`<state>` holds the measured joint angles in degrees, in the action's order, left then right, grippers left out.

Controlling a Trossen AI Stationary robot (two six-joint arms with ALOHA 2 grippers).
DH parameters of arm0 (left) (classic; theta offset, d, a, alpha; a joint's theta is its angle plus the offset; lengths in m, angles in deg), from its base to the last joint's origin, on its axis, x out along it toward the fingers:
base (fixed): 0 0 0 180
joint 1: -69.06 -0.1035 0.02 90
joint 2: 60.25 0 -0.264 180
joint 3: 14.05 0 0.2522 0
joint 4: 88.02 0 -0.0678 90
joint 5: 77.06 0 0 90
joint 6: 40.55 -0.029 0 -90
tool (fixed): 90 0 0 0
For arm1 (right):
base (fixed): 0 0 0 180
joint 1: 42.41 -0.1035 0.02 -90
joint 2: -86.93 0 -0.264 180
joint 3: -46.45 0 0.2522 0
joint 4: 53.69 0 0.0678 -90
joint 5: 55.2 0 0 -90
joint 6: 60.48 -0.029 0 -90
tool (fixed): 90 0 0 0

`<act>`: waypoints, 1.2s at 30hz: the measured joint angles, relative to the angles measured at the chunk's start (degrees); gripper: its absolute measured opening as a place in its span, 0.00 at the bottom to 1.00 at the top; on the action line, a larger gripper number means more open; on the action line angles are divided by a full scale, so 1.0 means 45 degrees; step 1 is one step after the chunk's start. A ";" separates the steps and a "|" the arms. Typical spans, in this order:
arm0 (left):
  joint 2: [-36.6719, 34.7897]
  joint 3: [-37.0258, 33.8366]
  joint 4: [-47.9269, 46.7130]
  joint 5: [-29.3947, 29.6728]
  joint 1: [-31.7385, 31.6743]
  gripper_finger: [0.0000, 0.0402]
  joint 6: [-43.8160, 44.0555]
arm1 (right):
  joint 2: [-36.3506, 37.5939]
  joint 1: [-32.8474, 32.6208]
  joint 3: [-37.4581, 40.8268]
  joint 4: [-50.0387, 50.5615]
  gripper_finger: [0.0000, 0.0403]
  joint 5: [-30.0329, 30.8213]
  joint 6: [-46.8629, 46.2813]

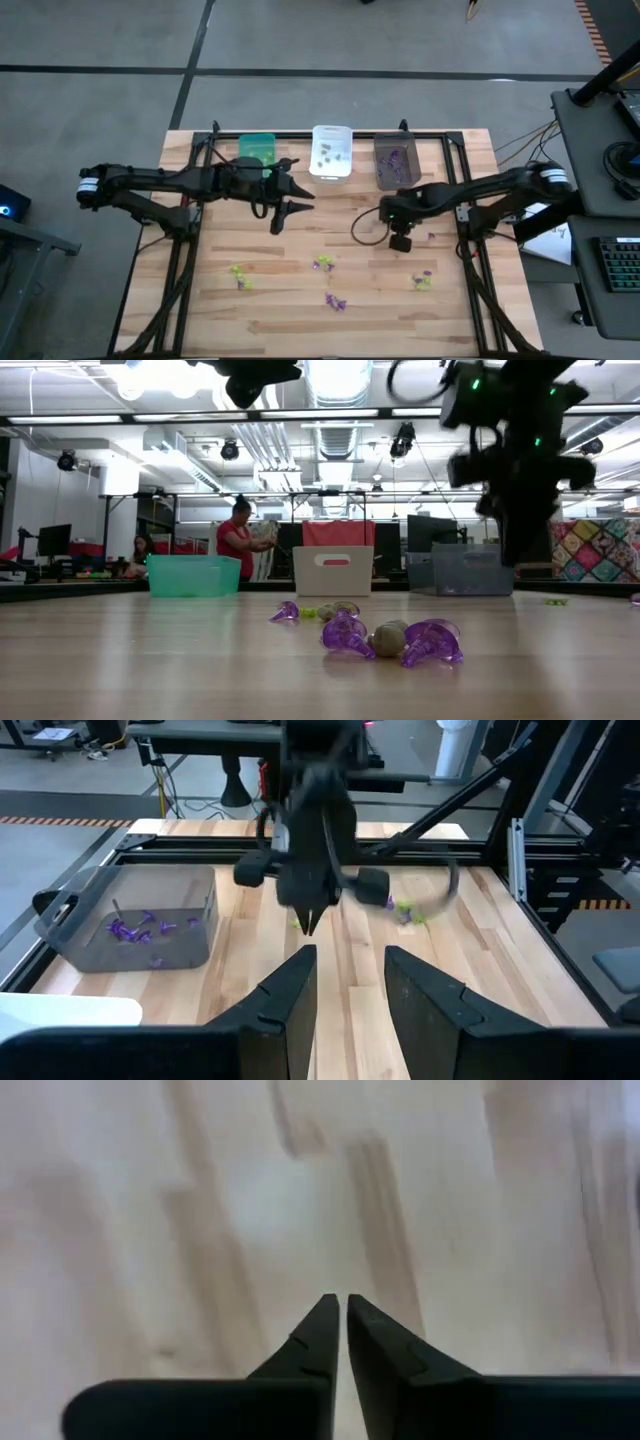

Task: Sort Halloween decoration
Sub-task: Put the green spider toy into the blue bin

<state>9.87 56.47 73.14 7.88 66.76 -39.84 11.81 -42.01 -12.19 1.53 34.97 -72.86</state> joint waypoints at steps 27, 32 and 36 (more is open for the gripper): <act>0.0000 0.0000 0.0112 0.0000 0.0173 0.25 -0.0131 | -0.0453 0.0146 0.0090 0.2976 0.44 0.0863 -0.7794; 0.0000 -0.0003 0.0107 0.0002 0.0173 0.25 -0.0131 | -0.1283 0.0165 0.0090 0.2801 0.44 0.0857 -0.7098; 0.0000 0.0000 0.0107 0.0004 0.0173 0.25 -0.0131 | -0.1457 0.0165 0.0090 0.2303 0.44 0.0854 -0.6632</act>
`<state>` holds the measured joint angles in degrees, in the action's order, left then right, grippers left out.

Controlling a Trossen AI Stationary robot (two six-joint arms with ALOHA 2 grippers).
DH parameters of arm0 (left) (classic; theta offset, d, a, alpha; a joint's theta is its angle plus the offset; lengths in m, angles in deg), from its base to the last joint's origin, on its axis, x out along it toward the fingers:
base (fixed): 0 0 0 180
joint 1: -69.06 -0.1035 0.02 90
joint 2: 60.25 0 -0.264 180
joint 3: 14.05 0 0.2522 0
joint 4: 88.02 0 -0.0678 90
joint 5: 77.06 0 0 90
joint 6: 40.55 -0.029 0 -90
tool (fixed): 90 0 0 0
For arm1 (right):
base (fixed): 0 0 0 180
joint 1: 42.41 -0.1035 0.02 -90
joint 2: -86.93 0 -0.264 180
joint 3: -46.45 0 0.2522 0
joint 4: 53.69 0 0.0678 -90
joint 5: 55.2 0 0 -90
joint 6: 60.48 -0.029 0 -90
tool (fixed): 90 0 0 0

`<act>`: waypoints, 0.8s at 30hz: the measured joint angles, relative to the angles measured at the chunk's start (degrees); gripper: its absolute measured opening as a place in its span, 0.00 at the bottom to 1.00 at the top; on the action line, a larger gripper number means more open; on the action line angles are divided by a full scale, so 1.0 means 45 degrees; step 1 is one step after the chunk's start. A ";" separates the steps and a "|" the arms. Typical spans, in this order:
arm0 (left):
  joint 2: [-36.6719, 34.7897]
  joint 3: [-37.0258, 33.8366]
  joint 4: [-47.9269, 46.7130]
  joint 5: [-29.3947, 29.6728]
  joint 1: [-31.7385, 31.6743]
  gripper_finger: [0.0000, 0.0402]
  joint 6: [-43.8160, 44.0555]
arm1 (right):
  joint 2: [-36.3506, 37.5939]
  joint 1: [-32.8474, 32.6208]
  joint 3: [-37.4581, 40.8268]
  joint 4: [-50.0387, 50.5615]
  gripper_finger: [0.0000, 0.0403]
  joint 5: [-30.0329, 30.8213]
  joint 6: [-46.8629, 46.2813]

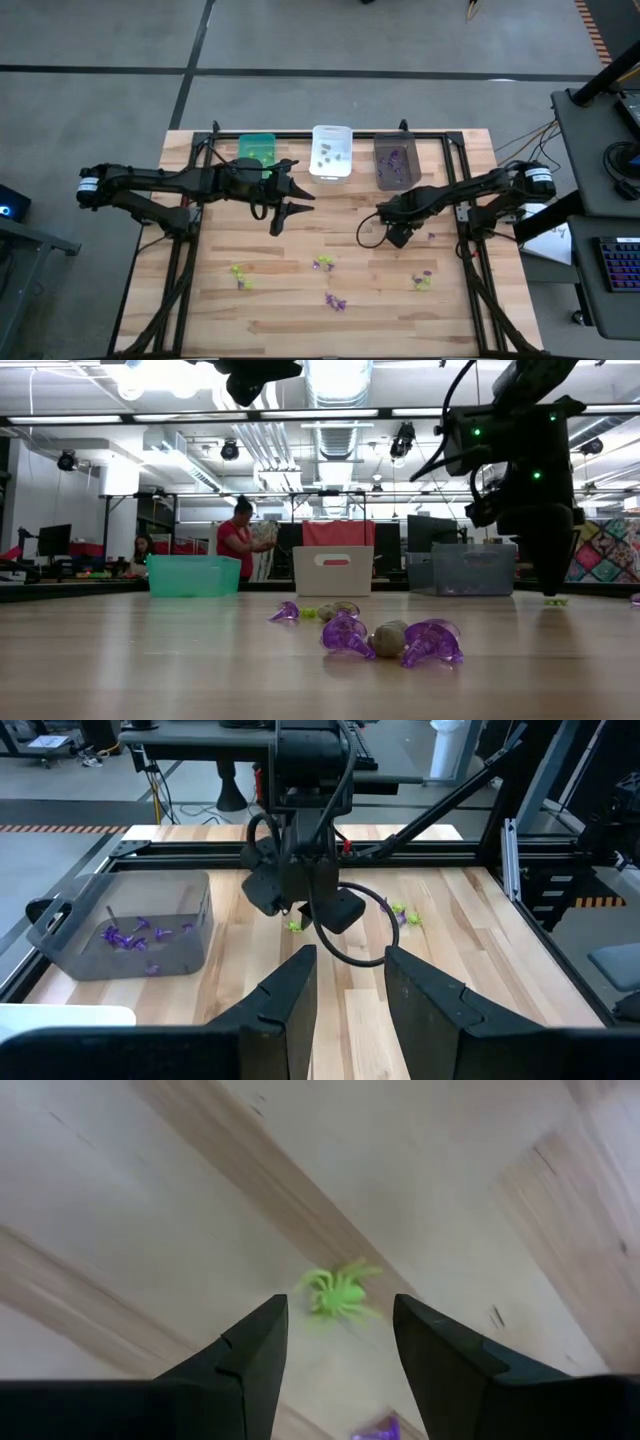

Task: Sort Halloween decoration
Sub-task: Put the green spider toy into the blue bin

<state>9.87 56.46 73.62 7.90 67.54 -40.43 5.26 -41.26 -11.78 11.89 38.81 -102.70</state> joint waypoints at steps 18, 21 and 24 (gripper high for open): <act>0.0000 -0.0002 -0.0019 -0.0004 0.0000 0.25 -0.0002 | -0.1085 0.0083 -0.0053 -0.0660 0.28 -0.0008 0.0973; 0.0000 -0.0004 -0.0019 -0.0004 0.0000 0.25 -0.0005 | -0.0903 0.0083 -0.0050 -0.0711 0.21 -0.0039 0.1050; 0.0000 -0.0004 -0.0019 -0.0004 0.0000 0.25 0.0000 | -0.0764 0.0083 -0.0029 -0.0740 0.14 0.0033 0.1076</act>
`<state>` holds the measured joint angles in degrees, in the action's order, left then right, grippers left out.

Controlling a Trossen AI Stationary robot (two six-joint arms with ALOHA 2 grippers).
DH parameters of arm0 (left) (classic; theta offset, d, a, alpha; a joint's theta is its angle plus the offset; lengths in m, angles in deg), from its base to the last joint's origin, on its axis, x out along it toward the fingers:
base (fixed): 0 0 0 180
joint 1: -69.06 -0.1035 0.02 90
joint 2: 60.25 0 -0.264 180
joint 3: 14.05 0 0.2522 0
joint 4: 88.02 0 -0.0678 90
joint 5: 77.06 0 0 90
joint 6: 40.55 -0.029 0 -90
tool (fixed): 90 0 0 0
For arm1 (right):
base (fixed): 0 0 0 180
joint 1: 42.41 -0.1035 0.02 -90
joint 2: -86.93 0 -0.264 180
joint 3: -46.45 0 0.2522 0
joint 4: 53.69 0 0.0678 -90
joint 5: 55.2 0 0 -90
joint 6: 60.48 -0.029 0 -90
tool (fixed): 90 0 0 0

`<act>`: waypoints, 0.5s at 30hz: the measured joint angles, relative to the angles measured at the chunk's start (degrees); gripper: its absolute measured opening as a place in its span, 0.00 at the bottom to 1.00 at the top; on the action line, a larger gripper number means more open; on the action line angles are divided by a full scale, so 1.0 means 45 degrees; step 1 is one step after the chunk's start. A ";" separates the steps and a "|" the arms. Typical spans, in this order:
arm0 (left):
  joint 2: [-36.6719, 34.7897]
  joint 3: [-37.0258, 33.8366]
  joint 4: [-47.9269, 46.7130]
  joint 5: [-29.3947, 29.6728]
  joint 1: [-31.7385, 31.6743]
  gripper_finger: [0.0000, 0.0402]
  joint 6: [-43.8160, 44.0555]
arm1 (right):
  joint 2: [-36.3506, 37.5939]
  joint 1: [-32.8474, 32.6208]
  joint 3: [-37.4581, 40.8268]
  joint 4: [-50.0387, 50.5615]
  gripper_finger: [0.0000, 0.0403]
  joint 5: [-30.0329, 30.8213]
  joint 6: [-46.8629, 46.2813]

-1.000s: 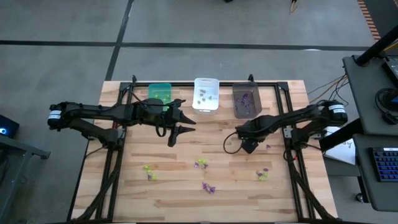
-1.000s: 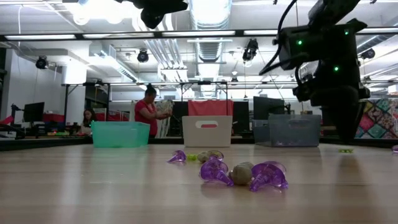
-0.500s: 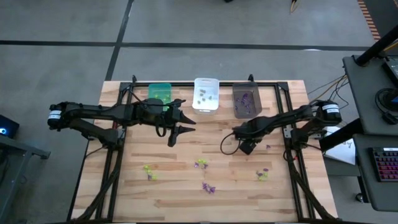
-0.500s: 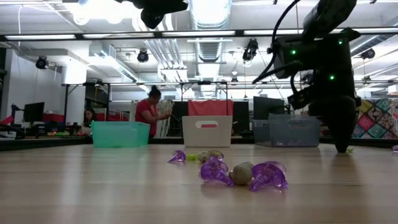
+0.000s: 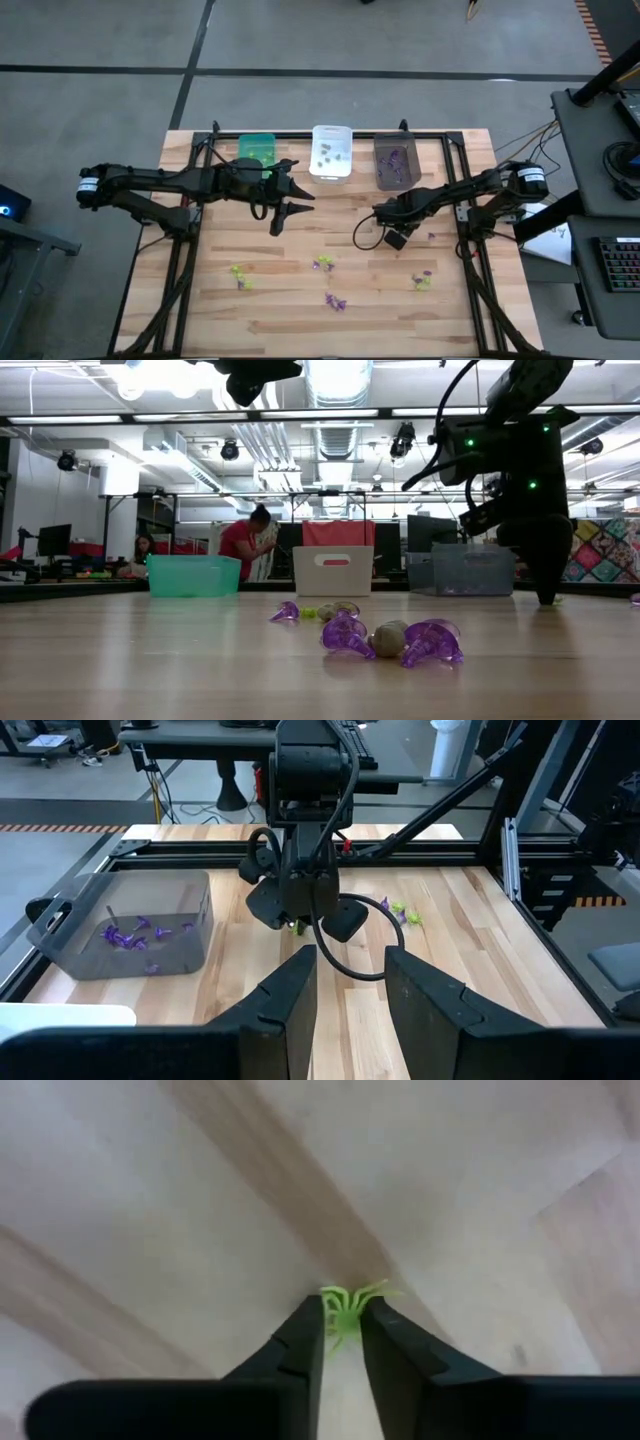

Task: Sort Halloween decoration
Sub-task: Put the green spider toy into the blue bin

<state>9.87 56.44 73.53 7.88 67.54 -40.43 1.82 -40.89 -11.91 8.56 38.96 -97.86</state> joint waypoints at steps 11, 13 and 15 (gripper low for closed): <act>0.0000 0.0000 0.0000 0.0002 0.0000 0.25 0.0000 | 0.0102 0.0005 0.0004 0.0017 0.02 0.0117 0.0220; 0.0000 0.0000 0.0000 0.0000 0.0000 0.25 -0.0003 | 0.0145 0.0005 0.0004 0.0021 0.02 0.0094 0.0221; 0.0000 0.0000 0.0000 0.0000 0.0000 0.25 0.0000 | 0.0240 0.0005 0.0004 0.0048 0.02 0.0057 0.0219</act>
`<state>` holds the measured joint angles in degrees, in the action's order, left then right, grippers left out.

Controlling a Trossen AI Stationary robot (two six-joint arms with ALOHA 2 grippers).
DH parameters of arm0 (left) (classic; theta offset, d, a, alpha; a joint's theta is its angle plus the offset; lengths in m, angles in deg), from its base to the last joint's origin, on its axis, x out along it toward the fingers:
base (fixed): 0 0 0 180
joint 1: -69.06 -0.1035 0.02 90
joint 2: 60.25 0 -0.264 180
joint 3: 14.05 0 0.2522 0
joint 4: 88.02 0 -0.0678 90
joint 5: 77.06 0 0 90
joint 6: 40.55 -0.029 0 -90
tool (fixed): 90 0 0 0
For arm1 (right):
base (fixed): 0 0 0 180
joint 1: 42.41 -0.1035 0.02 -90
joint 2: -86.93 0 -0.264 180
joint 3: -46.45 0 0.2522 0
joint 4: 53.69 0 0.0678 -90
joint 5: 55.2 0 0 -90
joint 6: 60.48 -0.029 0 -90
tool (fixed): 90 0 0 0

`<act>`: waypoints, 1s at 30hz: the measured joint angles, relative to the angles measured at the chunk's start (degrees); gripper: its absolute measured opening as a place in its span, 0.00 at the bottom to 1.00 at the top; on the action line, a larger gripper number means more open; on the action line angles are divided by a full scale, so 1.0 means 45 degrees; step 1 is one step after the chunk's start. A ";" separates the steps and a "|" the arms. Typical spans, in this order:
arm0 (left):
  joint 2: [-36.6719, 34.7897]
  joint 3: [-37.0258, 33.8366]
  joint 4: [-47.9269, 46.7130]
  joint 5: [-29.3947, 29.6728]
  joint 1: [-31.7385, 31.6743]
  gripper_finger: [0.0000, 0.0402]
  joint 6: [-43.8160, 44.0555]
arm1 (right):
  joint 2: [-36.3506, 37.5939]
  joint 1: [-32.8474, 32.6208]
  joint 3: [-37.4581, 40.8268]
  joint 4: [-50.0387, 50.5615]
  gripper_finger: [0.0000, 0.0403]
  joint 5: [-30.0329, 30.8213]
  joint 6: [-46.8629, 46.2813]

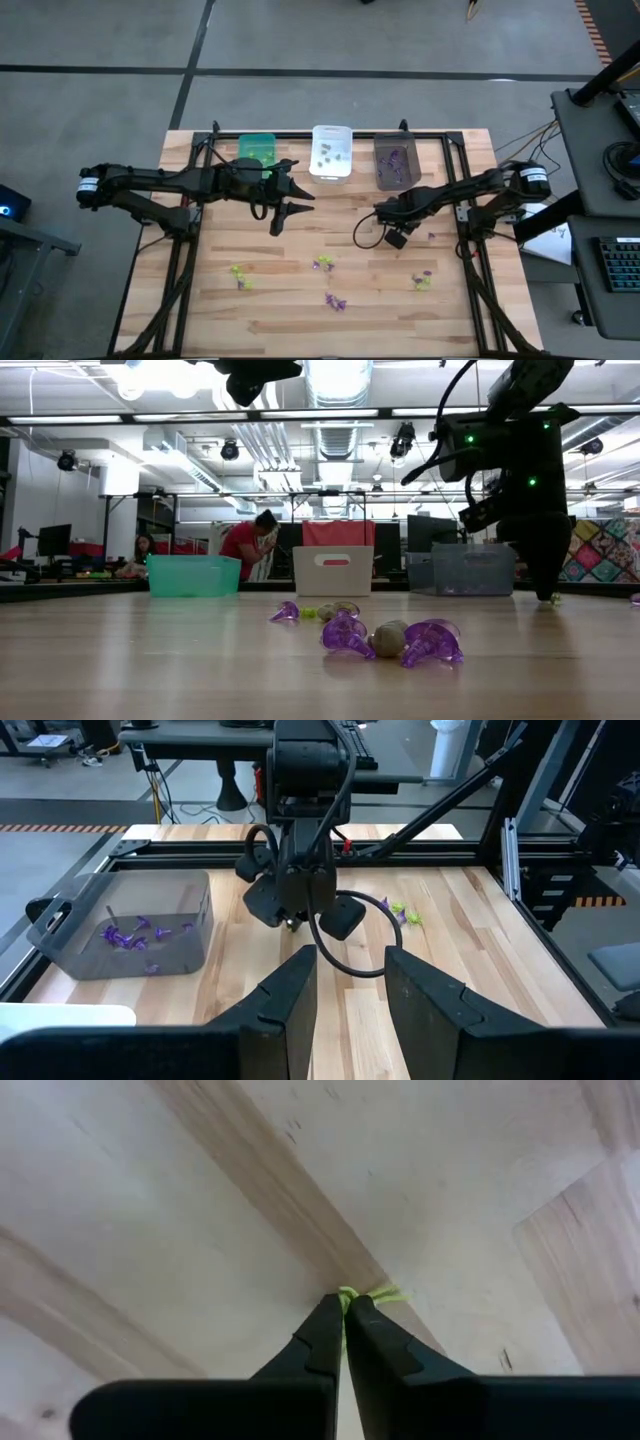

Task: Sort Halloween decoration
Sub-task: Put the green spider toy into the blue bin

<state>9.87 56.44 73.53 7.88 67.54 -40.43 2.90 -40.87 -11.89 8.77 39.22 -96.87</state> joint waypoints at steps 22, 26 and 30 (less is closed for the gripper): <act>-0.0208 0.0000 0.0758 0.0010 0.0262 0.25 0.0473 | 0.5057 -0.0028 0.0141 -0.5324 0.02 -0.0043 0.1612; -0.0868 -0.0005 0.0998 0.0008 0.0692 0.25 0.0394 | 0.5004 0.0215 0.0141 -0.8448 0.02 -0.0671 0.2696; -0.1651 -0.0083 0.1020 0.0438 0.1266 0.25 0.0328 | 0.4212 0.0792 0.0141 -1.2042 0.02 -0.1960 0.3837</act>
<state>2.44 56.07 78.12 9.85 73.24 -38.96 21.85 -37.30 -11.26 -45.42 30.40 -79.60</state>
